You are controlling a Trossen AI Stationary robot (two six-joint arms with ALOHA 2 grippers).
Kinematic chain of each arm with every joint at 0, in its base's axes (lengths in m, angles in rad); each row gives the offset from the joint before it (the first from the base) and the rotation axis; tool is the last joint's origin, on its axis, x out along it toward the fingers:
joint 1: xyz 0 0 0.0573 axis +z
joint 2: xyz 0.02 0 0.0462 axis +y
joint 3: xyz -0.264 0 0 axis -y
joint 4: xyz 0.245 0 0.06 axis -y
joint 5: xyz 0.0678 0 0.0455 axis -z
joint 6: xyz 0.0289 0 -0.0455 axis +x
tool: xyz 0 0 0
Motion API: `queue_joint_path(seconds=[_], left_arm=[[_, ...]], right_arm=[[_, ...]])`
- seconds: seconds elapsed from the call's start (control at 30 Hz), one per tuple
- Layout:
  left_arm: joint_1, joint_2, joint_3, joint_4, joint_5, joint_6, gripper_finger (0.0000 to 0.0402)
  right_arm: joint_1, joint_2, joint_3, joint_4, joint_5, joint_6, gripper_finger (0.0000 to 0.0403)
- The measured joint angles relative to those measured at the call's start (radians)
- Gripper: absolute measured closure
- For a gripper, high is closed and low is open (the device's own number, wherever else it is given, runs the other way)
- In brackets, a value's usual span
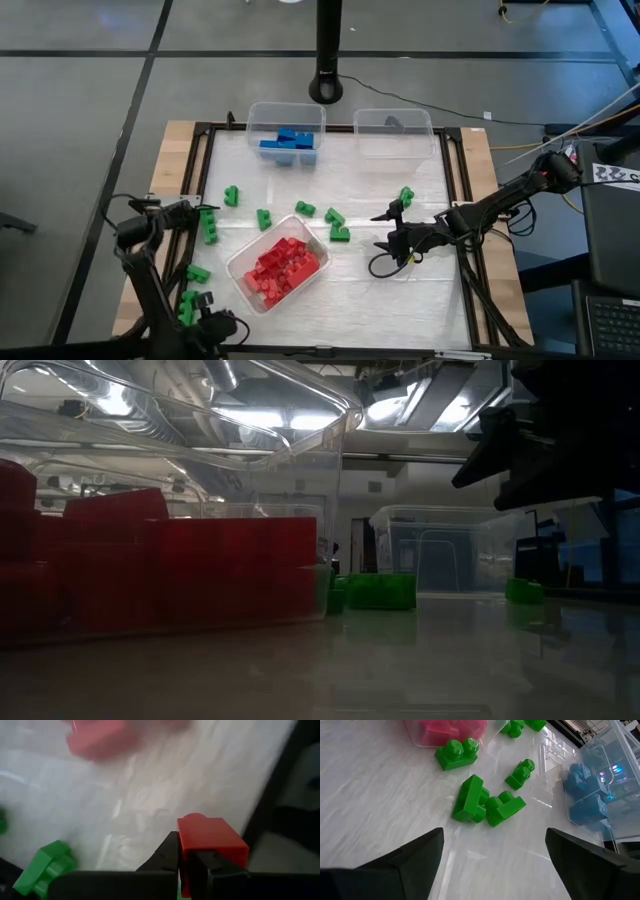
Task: Sort blocks
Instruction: Put the red game piece into the center transparent bin
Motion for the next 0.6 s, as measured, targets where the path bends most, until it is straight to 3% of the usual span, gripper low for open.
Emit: queue_joint_path(seconds=[0.13,0.27,0.43,0.6], left_arm=[[0.001,-0.085,0.038,0.001,-0.085,-0.005,0.0397],[0.003,-0.184,0.055,-0.001,-0.286,0.003,0.0398],[0.042,-0.282,0.055,-0.003,-0.567,0.109,0.0396],[0.162,-0.306,0.055,-0.006,-0.687,0.268,0.0398]], right_arm=[[0.000,0.000,0.000,0.001,0.000,0.000,0.0052],[0.000,0.000,0.000,0.001,-0.001,0.000,0.0052],[0.000,0.000,0.000,0.002,-0.018,-0.001,0.0052],[0.000,0.000,0.000,0.002,-0.018,-0.022,0.0052]])
